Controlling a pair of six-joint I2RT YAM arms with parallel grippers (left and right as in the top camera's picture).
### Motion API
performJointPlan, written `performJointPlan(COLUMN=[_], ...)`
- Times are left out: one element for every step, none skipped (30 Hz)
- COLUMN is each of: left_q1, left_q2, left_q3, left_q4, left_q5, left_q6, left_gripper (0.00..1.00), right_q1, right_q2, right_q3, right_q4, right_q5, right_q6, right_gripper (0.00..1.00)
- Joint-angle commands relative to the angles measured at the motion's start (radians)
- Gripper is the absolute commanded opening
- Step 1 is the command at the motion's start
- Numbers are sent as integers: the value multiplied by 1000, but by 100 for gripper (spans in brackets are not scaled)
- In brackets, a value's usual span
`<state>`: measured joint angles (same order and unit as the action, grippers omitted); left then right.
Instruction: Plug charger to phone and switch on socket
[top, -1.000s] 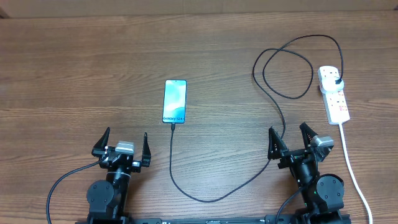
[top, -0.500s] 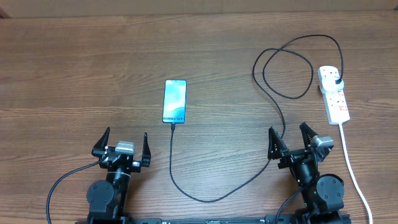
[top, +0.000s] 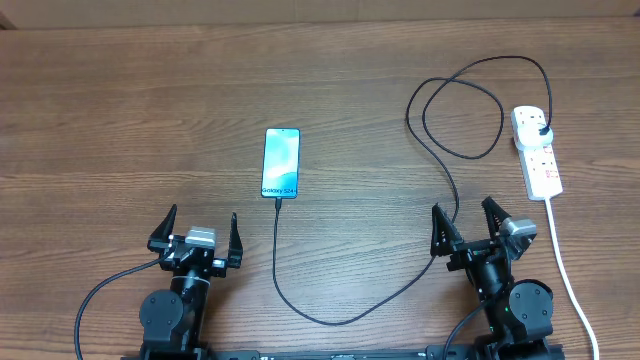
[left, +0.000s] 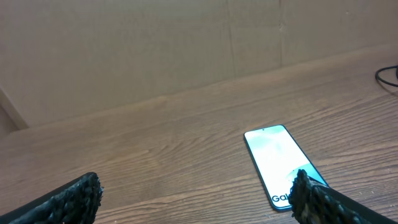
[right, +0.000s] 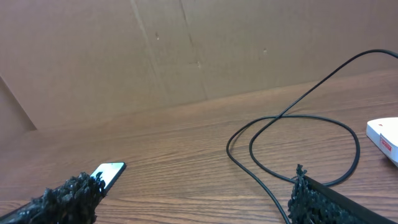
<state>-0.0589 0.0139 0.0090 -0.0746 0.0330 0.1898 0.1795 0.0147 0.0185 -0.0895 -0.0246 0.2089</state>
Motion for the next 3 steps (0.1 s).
performJointPlan(left_q1=[1,1,1], left_q2=[-10,-10,-10], left_q3=[-4,-4,-4], left_q4=[0,0,0], left_q5=[15,15,15], left_q6=[-11,-11,-11], left_gripper=[100,100,100], right_q1=[8,8,8], right_q2=[-12,-12,-12], right_q3=[-10,-10,-10], right_q4=[6,6,6], right_q5=[8,8,8], right_q6=[-1,-1,-1], right_gripper=[100,100,100])
